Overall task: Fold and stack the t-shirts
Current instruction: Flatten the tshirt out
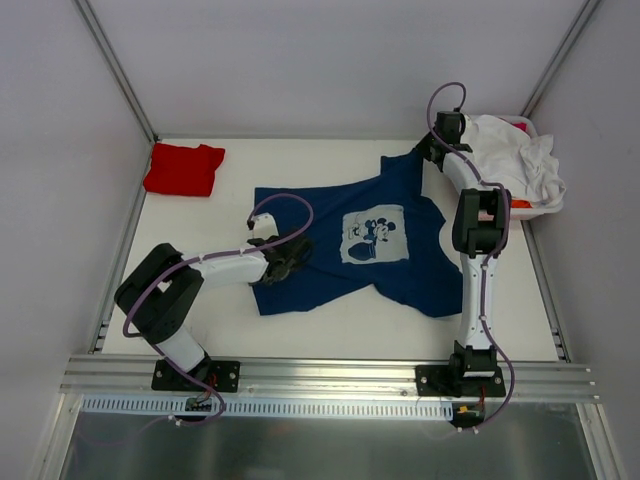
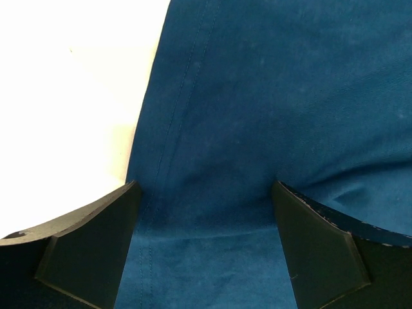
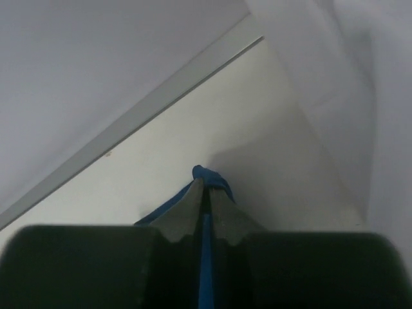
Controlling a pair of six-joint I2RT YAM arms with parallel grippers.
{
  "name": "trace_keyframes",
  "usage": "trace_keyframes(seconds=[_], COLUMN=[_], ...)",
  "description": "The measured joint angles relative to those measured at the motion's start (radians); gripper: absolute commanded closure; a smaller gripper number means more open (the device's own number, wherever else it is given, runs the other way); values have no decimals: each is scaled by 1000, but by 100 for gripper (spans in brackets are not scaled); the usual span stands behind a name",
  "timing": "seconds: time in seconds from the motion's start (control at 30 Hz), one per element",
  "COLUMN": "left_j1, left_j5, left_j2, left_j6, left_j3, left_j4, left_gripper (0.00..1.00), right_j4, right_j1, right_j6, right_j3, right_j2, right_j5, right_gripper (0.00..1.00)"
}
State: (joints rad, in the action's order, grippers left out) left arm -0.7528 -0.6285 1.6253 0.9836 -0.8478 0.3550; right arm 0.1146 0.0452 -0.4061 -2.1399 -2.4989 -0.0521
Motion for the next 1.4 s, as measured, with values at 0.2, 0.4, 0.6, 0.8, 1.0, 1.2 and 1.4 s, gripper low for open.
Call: trace_keyframes(seconds=[0.2, 0.4, 0.6, 0.8, 1.0, 1.2, 1.4], left_j1=[-19, -59, -125, -178, -228, -252, -258], left_j5=[9, 26, 42, 42, 49, 54, 52], left_j2=[8, -6, -101, -206, -246, -212, -108], left_j6=[-2, -3, -2, 30, 93, 139, 153], left_j3=[-16, -21, -20, -17, 29, 52, 29], left_j4=[16, 57, 161, 241, 294, 319, 323], left_gripper=[14, 11, 11, 10, 10, 7, 4], right_j4=[6, -34, -42, -24, -32, -77, -111], right_j1=[-14, -6, -3, 25, 80, 118, 135], right_j6=[11, 27, 28, 46, 48, 37, 21], right_j3=[-27, 77, 245, 349, 522, 731, 831], right_j2=[-28, 29, 140, 246, 406, 524, 544], right_j5=[7, 16, 19, 11, 17, 62, 116], right_gripper=[48, 46, 46, 47, 47, 47, 48])
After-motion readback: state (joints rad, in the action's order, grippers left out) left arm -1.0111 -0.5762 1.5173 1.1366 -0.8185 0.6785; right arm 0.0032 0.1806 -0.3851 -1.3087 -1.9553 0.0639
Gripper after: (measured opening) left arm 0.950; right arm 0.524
